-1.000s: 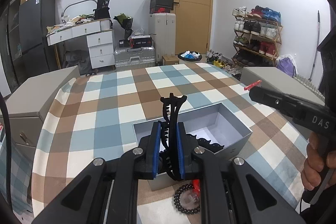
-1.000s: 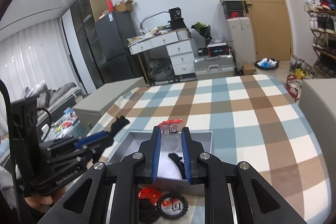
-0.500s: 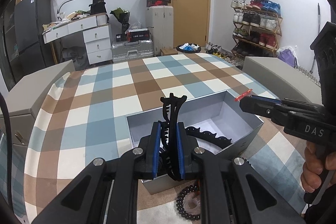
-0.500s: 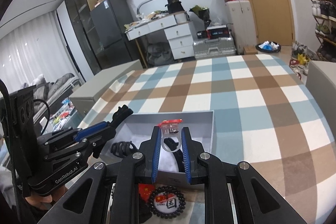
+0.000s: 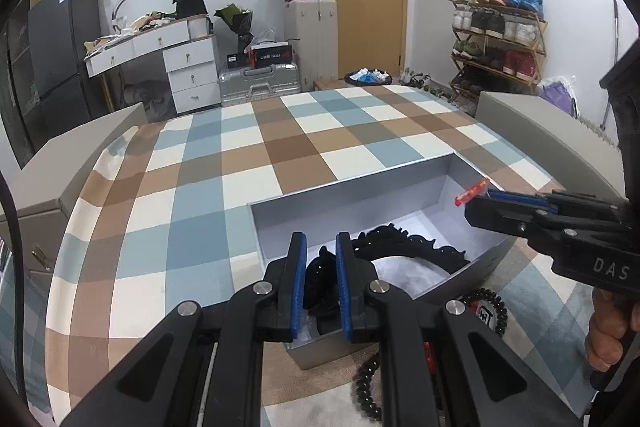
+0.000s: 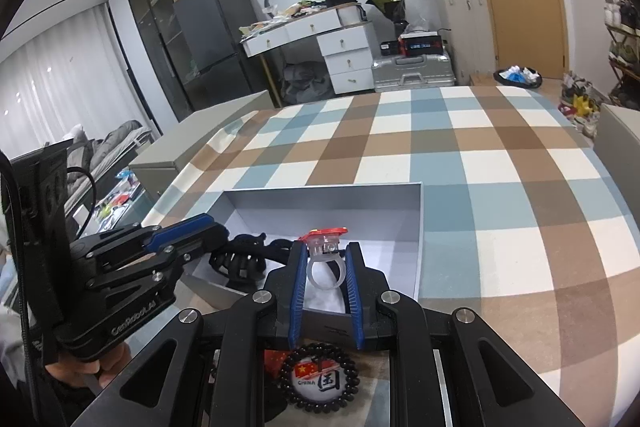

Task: Organize jewelry
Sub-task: 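Lower the comb clip and ring into the grey box and open both grippers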

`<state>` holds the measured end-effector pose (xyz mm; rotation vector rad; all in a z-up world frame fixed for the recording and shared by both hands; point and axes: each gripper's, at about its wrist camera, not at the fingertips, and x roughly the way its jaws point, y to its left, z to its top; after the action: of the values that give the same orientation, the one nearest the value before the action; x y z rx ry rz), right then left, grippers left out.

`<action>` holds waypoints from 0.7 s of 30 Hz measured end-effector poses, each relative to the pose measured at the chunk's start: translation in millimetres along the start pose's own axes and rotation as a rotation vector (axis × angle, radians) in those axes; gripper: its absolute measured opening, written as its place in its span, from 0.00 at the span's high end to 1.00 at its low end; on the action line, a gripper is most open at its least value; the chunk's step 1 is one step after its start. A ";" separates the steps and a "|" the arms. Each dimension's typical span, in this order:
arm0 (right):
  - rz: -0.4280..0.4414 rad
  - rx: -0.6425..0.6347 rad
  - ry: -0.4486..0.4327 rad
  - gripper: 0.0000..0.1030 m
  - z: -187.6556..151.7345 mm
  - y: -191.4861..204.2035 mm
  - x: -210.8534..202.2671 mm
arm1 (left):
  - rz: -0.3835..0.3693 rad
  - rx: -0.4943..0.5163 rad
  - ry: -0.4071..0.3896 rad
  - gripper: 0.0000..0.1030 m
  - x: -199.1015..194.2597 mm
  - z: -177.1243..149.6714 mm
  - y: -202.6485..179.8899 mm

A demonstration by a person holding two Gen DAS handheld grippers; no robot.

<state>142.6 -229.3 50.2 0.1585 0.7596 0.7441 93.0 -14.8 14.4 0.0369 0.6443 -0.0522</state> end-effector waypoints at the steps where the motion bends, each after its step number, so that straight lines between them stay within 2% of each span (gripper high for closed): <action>1: 0.002 -0.001 0.002 0.82 -0.2 0.6 0.4 | 0.001 -0.003 0.003 0.90 0.2 -0.1 1.1; 8: 0.004 0.000 0.013 0.82 -0.3 -0.1 3.8 | 0.007 -0.001 0.005 0.90 0.2 -0.1 -0.7; 12: -0.003 0.012 0.018 0.80 0.1 -3.0 5.7 | -0.016 0.005 -0.004 0.91 -2.2 1.0 -3.4; 18: 0.006 -0.001 -0.026 0.80 3.9 -1.0 -5.5 | -0.056 0.013 -0.033 0.90 -14.2 3.7 -7.7; 21: 0.004 -0.005 -0.031 0.76 4.5 -1.0 -10.1 | -0.089 0.018 -0.031 0.86 -18.3 4.4 -10.3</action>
<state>141.2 -236.1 58.8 0.1671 0.7284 0.7458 80.5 -24.6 28.7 0.0249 0.6143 -0.1443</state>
